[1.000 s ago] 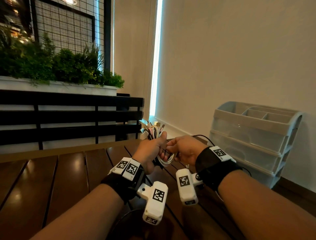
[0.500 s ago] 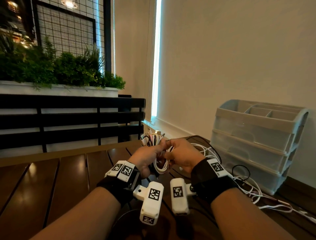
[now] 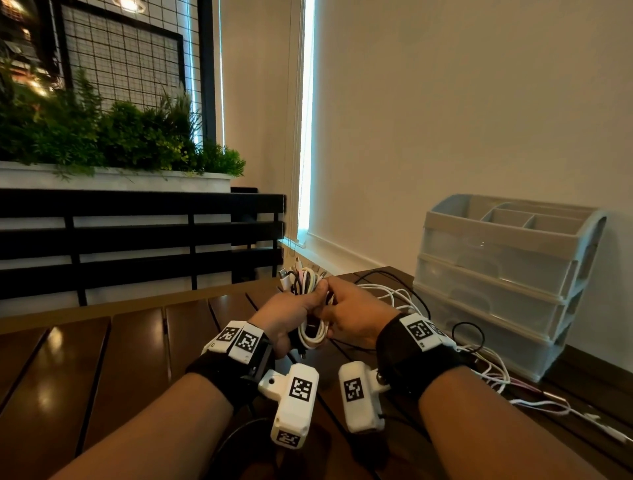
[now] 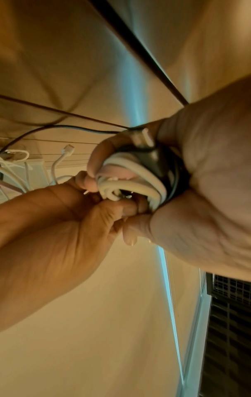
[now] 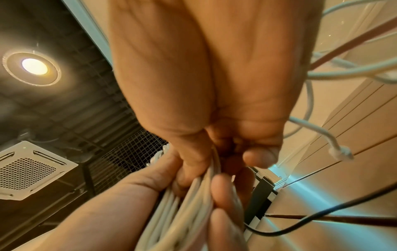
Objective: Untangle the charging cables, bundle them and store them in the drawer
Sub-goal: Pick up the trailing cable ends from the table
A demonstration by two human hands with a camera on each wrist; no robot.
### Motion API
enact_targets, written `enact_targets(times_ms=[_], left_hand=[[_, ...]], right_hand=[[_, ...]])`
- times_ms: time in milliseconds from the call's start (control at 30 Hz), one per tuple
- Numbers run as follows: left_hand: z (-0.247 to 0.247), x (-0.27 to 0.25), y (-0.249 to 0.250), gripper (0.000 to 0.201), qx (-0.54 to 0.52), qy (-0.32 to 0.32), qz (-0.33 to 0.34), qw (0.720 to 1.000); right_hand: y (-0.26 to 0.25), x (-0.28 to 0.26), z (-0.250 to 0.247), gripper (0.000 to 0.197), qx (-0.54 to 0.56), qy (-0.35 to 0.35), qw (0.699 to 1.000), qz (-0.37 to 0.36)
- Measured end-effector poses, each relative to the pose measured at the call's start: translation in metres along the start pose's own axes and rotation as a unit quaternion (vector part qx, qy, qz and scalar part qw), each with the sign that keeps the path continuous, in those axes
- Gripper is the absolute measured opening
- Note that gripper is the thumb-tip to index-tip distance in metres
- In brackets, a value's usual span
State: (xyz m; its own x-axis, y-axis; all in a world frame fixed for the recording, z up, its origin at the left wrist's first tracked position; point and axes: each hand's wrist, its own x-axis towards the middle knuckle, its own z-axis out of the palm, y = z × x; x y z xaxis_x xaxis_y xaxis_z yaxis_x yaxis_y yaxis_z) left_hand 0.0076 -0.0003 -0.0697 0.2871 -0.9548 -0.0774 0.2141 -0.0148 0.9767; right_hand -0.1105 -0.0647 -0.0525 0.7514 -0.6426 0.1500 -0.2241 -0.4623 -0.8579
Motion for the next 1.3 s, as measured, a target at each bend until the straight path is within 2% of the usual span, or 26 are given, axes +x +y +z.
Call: enact_targets(times_ms=[100,200,300,400,433,567,700,800,867,967,1067,1133,1233,1300], left_hand=[[0.000,-0.002,0.001,0.059,-0.013,-0.011,0.000,1.000],[-0.002,-0.006,0.001,0.044,-0.017,-0.032,0.007,0.999],[-0.003,-0.009,0.001,0.039,-0.010,-0.055,0.013,0.998],[-0.004,-0.010,0.002,0.014,0.012,-0.063,0.012,0.998],[-0.004,-0.011,0.002,0.010,0.021,-0.064,0.012,0.998],[-0.003,-0.015,0.001,0.013,0.070,-0.076,0.014,0.994],[0.004,-0.016,-0.002,0.016,0.083,-0.033,0.026,0.996],[0.007,-0.016,-0.003,0.018,0.076,-0.004,0.032,0.997],[0.008,-0.016,-0.005,0.010,0.077,0.001,0.035,0.996],[0.010,-0.017,-0.006,0.010,0.073,0.001,0.038,0.997],[0.012,-0.017,-0.008,0.010,0.056,0.000,0.039,0.998],[0.013,-0.017,-0.009,0.010,0.042,-0.001,0.034,0.999],[0.012,-0.016,-0.008,0.019,0.018,0.006,0.017,1.000],[0.010,-0.014,-0.008,0.032,-0.004,0.017,0.001,1.000]], right_hand=[[-0.001,0.000,-0.003,0.031,-0.017,-0.020,1.000,-0.006],[-0.003,-0.003,-0.007,0.025,-0.063,-0.031,0.997,-0.012],[-0.006,-0.005,-0.013,0.021,-0.137,-0.050,0.989,-0.016],[-0.012,-0.009,-0.018,0.031,-0.212,-0.062,0.975,-0.008],[-0.014,-0.010,-0.019,0.032,-0.227,-0.066,0.972,-0.007],[-0.024,-0.014,-0.026,0.021,-0.235,-0.100,0.967,-0.004],[-0.024,-0.013,-0.025,0.010,-0.300,-0.036,0.951,-0.059],[-0.024,-0.014,-0.024,0.010,-0.330,0.003,0.940,-0.083],[-0.026,-0.015,-0.025,0.011,-0.333,0.010,0.939,-0.082],[-0.031,-0.015,-0.026,0.026,-0.323,0.007,0.944,-0.066],[-0.035,-0.016,-0.027,0.020,-0.309,0.011,0.950,-0.047],[-0.036,-0.016,-0.030,0.007,-0.280,0.026,0.959,-0.034],[-0.037,-0.010,-0.046,0.023,-0.157,0.089,0.984,0.001],[-0.042,-0.007,-0.060,0.025,-0.104,0.165,0.981,0.007]])
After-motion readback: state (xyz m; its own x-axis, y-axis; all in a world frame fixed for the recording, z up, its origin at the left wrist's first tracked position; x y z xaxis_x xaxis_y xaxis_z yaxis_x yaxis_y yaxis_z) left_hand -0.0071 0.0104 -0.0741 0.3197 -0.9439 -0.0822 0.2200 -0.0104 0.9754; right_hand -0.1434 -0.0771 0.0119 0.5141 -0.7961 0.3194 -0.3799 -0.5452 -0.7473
